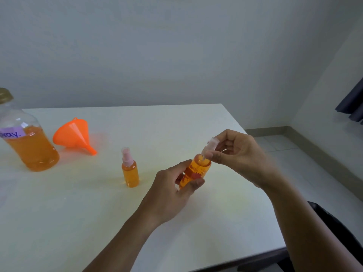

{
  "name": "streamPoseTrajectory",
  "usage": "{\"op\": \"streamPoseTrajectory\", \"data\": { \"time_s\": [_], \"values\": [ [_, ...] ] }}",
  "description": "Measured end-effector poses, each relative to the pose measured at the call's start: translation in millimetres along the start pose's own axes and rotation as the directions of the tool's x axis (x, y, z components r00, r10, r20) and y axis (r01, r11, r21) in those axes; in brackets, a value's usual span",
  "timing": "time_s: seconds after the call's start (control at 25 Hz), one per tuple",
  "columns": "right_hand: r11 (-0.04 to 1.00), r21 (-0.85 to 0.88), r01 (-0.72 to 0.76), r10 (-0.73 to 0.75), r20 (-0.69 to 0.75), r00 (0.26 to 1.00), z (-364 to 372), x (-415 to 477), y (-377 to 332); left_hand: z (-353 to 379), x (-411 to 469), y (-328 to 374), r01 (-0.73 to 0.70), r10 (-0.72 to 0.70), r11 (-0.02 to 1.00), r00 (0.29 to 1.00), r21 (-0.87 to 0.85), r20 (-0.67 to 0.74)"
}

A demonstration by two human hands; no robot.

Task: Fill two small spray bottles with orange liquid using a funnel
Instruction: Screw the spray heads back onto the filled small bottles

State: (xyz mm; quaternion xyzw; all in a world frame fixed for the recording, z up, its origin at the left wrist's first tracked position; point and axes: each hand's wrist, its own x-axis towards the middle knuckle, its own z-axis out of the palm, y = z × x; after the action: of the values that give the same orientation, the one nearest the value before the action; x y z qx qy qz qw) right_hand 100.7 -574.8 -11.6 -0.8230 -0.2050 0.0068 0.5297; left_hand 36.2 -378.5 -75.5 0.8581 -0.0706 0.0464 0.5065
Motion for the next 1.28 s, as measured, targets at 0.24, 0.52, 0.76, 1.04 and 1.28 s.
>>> {"op": "streamPoseTrajectory", "data": {
  "time_s": [0.24,0.52,0.76,1.04,1.28],
  "values": [
    [0.89,0.441,-0.115,0.009,0.236,0.972,-6.4,1.1,-1.2,-0.7,1.5,-1.7,0.004,-0.004,0.999,1.0,0.035,0.005],
    [0.907,0.412,-0.085,0.053,0.089,0.995,-20.2,-5.1,0.5,-6.8,3.5,-4.2,-0.001,0.0,1.0,0.999,-0.026,-0.034],
    [0.959,0.273,-0.072,0.038,0.125,0.991,2.9,-1.9,-3.0,-4.2,2.6,-2.3,0.015,-0.015,1.0,1.0,0.008,0.0],
    [0.963,0.252,-0.098,0.068,0.124,0.99,9.4,1.9,-3.0,-8.3,2.6,-4.1,0.014,-0.013,1.0,0.998,-0.015,0.056],
    [0.984,0.169,-0.063,0.081,-0.102,0.991,27.9,4.8,-9.1,0.1,1.8,0.7,0.016,-0.017,1.0,1.0,0.02,0.021]
  ]
}}
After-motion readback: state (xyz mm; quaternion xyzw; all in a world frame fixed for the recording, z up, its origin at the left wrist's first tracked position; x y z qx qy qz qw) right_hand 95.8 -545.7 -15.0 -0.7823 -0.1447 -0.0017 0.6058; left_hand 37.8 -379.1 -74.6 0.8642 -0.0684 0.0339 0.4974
